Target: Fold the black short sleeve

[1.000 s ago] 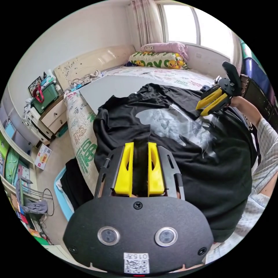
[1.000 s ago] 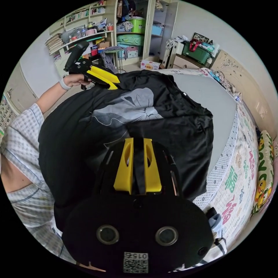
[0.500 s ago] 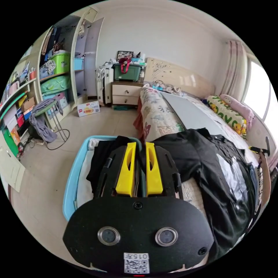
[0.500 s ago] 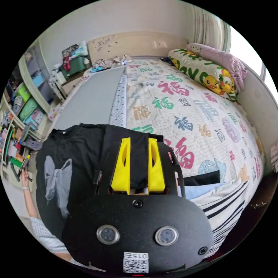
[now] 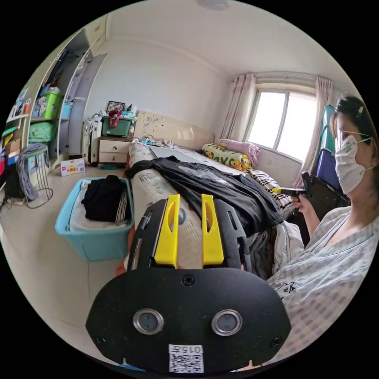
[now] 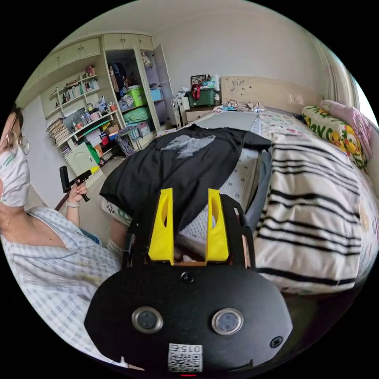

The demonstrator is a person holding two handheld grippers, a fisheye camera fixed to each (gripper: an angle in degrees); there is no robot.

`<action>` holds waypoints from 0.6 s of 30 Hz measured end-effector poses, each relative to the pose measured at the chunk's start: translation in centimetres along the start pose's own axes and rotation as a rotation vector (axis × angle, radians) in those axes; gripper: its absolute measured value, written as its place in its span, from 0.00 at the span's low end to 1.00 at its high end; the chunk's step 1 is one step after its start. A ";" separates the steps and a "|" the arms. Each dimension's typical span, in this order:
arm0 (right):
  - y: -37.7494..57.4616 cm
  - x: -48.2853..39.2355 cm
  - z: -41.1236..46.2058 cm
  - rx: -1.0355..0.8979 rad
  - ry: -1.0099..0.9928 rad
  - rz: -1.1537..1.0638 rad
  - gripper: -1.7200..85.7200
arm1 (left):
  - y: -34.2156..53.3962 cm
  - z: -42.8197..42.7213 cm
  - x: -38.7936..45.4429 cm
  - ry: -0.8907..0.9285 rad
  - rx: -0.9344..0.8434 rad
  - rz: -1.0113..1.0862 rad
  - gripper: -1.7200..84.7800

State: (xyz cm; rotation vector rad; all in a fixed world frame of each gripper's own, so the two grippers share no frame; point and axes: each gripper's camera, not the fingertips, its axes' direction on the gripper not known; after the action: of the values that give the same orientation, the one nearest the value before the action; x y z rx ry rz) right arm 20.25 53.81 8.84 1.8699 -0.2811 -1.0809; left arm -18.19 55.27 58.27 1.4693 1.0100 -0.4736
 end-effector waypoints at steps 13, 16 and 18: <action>9.4 5.2 7.8 -0.062 -0.353 0.251 0.13 | -1.7 -5.4 8.8 -0.012 -0.093 -0.050 0.10; 10.4 5.4 9.1 -0.078 -0.314 0.275 0.08 | -3.5 -8.2 10.5 -0.023 -0.099 -0.038 0.05; 12.0 5.1 9.1 -0.050 -0.328 0.264 0.04 | -5.2 -11.8 12.0 -0.017 -0.072 -0.011 0.03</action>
State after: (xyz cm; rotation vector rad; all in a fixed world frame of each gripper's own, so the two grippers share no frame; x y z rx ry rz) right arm 18.97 38.82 14.01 1.5541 -0.6647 -1.1939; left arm -19.09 69.56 48.04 1.3941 1.0119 -0.4522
